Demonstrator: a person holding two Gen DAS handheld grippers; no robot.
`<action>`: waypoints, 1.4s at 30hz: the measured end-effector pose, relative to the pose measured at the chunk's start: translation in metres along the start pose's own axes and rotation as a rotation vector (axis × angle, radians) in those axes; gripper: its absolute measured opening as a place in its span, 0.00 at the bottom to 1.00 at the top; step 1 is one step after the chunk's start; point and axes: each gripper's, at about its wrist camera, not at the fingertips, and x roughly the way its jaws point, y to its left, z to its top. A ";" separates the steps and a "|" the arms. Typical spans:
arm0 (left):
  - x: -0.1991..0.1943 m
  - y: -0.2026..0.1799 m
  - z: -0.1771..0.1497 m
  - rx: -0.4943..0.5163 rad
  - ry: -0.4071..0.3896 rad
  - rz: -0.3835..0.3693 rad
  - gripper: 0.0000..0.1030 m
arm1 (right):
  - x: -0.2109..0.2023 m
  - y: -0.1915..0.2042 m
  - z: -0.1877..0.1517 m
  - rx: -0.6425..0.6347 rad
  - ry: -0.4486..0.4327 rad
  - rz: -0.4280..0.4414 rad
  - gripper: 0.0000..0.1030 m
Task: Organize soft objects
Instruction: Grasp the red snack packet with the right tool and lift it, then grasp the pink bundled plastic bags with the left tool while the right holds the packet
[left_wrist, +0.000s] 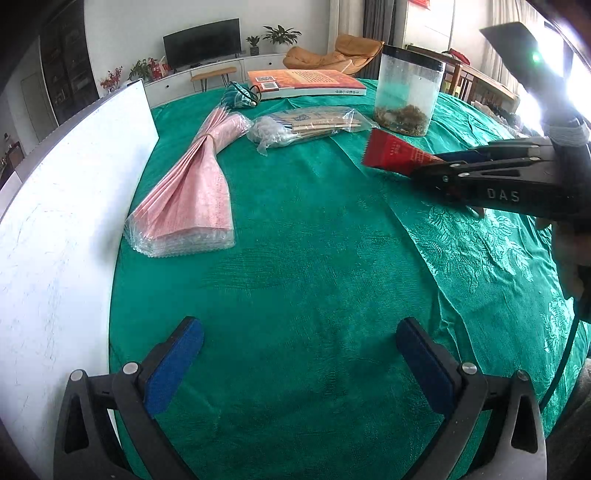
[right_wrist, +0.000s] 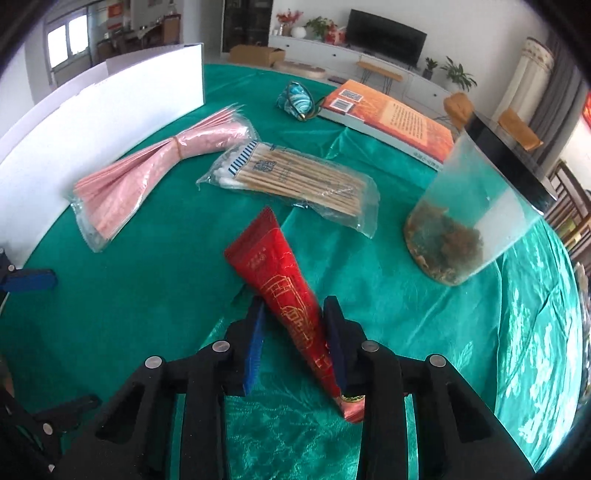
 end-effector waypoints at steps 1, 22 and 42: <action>0.000 0.000 0.001 0.001 0.001 0.001 1.00 | -0.008 -0.008 -0.010 0.057 -0.006 -0.010 0.29; 0.039 0.041 0.151 -0.017 0.066 0.198 0.99 | -0.070 -0.098 -0.122 0.773 -0.284 0.001 0.20; -0.054 0.087 0.102 -0.312 -0.058 -0.192 0.25 | -0.089 -0.085 -0.121 0.782 -0.384 0.139 0.15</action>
